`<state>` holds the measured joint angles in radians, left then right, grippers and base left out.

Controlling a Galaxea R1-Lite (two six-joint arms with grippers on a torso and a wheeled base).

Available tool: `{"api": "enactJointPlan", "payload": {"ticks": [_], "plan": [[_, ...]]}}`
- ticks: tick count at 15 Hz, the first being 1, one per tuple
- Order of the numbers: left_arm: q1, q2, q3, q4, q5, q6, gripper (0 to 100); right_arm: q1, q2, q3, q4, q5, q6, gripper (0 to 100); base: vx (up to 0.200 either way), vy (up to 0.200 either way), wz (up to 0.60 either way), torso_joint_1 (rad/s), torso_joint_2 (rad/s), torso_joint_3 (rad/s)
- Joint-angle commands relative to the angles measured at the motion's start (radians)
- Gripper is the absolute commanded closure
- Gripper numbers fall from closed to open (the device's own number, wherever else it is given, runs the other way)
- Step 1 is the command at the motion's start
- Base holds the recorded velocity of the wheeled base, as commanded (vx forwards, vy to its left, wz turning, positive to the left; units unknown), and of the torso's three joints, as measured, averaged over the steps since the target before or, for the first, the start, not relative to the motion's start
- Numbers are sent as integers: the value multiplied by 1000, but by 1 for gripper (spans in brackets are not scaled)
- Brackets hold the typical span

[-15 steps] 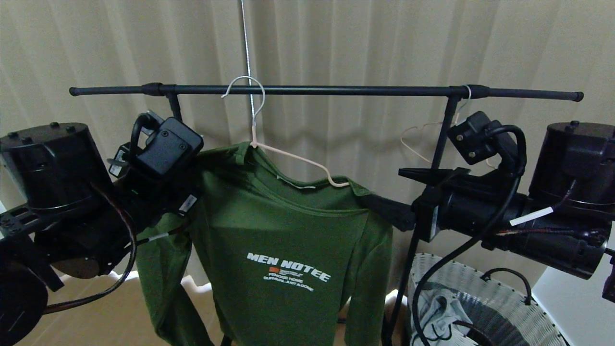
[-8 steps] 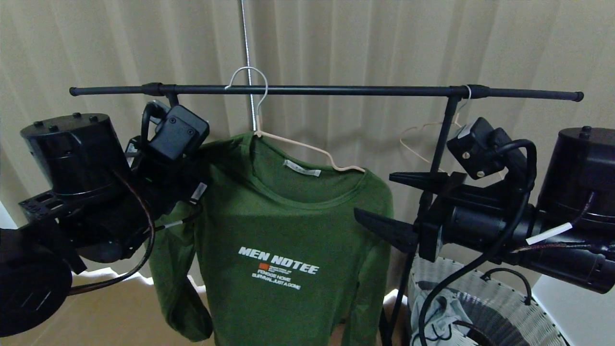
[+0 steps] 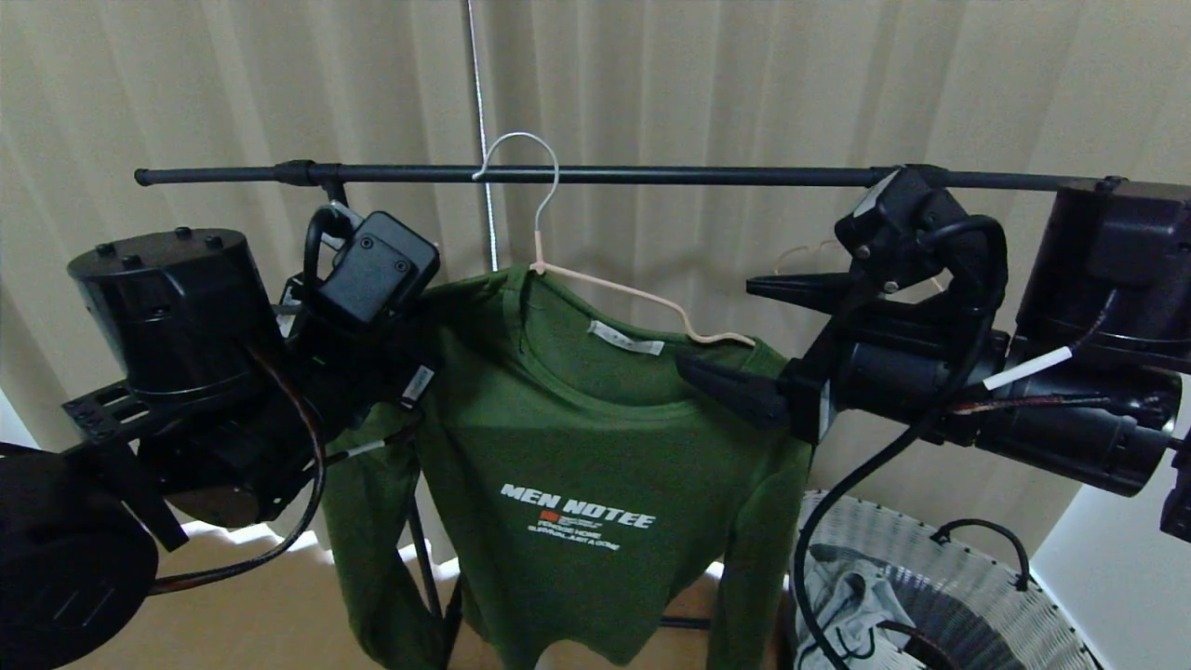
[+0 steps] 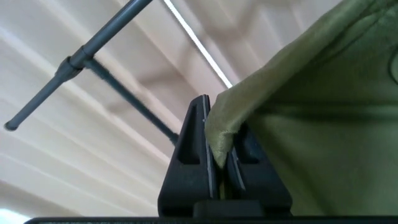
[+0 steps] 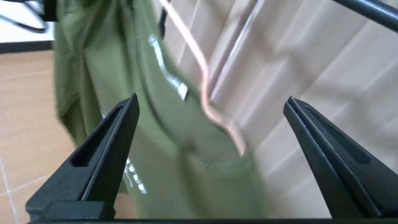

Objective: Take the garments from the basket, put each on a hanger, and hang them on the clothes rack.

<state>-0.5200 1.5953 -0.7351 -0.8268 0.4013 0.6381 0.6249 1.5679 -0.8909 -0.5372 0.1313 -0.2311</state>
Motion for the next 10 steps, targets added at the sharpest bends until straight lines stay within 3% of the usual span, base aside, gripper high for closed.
{"api": "enactJointPlan", "payload": {"ticks": [1, 10], "plan": [[-18, 2, 5, 0, -1, 3, 100, -4, 54, -85, 42, -53, -5, 0, 0, 0, 0, 0, 0, 0], [-60, 2, 23, -2, -4, 5, 100, 10, 133, -132, 59, -99, -109, 0, 0, 0, 0, 0, 0, 0]]}}
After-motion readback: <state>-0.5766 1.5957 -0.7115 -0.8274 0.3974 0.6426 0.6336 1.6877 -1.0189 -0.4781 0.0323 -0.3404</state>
